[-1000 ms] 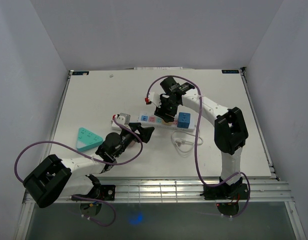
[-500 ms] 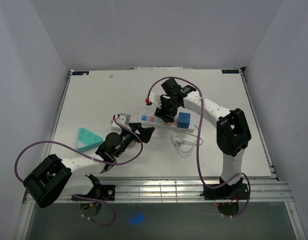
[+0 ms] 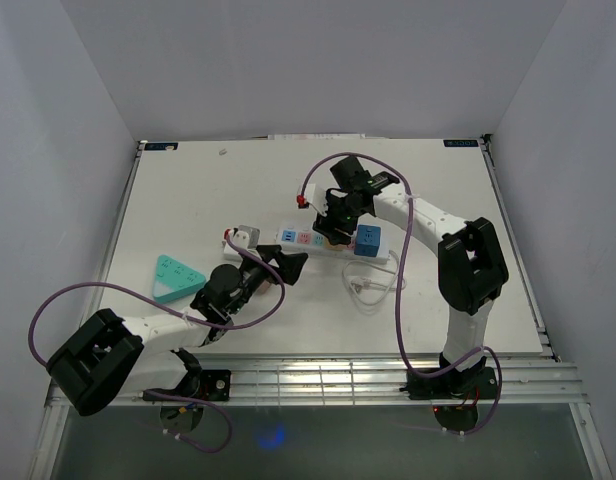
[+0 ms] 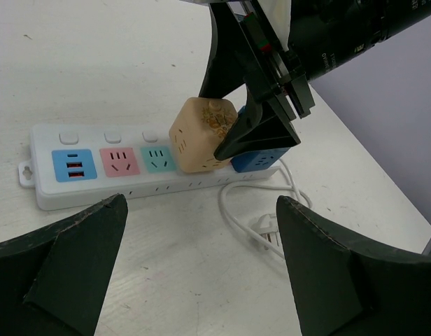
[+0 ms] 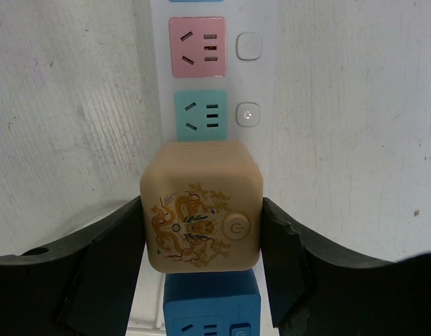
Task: Insert the plug
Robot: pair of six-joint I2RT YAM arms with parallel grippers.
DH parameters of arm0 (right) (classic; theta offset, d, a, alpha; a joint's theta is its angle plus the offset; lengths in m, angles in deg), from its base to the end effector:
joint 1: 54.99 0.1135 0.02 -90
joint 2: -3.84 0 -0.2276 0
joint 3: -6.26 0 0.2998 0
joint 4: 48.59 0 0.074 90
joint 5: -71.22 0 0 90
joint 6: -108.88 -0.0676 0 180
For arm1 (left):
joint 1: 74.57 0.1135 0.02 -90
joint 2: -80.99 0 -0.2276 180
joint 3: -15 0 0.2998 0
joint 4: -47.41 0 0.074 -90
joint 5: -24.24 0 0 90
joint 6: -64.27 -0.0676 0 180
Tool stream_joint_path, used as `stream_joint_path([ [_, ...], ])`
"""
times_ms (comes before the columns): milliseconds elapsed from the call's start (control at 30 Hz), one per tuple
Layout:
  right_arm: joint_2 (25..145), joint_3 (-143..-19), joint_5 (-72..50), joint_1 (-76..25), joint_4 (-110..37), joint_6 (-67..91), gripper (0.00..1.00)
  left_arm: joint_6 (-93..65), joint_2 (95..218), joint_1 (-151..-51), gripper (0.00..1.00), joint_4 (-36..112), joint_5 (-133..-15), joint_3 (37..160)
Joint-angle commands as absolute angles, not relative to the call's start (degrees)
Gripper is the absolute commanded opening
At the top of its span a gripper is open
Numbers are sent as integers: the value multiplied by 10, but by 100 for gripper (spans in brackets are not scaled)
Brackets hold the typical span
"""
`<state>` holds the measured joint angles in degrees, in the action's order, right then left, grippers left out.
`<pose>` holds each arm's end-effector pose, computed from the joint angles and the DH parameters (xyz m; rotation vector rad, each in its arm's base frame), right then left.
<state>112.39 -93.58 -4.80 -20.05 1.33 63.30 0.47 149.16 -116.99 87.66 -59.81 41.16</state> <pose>0.3689 0.2777 0.1647 -1.7064 1.9184 0.2540 0.2257 -0.1967 0.1198 0.1518 1.6604 -0.8388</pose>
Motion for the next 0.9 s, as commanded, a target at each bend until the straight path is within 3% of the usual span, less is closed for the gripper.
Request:
stream_joint_path([
  [0, 1139, -916, -56, -211, 13, 643, 8, 13, 1483, -1162, 98, 880, -599, 410],
  [867, 1132, -859, -79, -218, -25, 634, 8, 21, 1484, -1149, 98, 880, -617, 410],
])
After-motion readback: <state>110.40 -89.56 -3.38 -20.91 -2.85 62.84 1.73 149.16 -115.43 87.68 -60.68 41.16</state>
